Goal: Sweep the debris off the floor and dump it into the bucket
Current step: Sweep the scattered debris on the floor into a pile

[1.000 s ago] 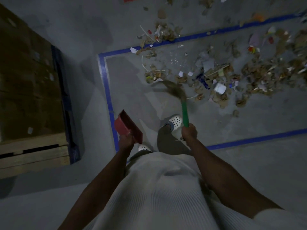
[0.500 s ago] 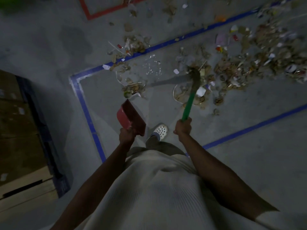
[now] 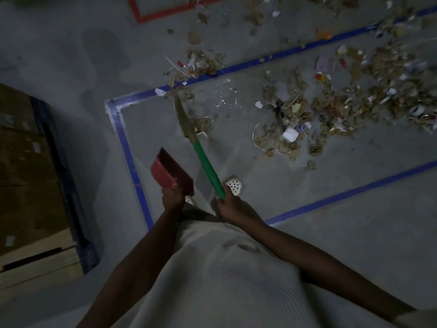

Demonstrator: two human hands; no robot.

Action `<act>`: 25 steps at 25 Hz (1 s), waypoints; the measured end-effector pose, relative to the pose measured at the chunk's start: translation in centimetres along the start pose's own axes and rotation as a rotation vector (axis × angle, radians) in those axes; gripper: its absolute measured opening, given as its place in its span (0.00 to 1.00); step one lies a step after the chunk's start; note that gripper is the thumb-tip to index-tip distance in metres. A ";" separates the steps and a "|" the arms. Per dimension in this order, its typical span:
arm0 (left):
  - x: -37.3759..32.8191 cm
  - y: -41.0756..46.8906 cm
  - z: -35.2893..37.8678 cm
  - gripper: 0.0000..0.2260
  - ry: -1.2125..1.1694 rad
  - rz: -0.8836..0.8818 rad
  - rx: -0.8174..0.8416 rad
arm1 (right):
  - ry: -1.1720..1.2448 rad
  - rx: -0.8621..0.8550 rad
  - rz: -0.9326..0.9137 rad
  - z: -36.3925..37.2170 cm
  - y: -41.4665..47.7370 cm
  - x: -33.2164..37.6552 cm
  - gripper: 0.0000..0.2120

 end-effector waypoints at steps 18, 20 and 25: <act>8.0 -1.5 -3.5 0.27 0.253 0.117 0.180 | 0.205 -0.303 0.318 8.7 -6.6 -7.3 0.29; 7.4 -2.0 -3.1 0.26 0.264 0.164 0.170 | 0.030 -0.261 0.228 9.3 -7.1 -6.4 0.33; 6.2 -3.7 -0.5 0.21 0.218 0.184 0.163 | -0.100 -0.121 0.045 6.9 -6.4 -6.9 0.34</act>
Point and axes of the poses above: each hand's wrist, its own y-axis towards the middle knuckle, its own z-axis out of the palm, x = y × z, the point moved 5 cm from there along y, towards the middle knuckle, and after that the axes turned 7 degrees about x, right-handed, at the moved point
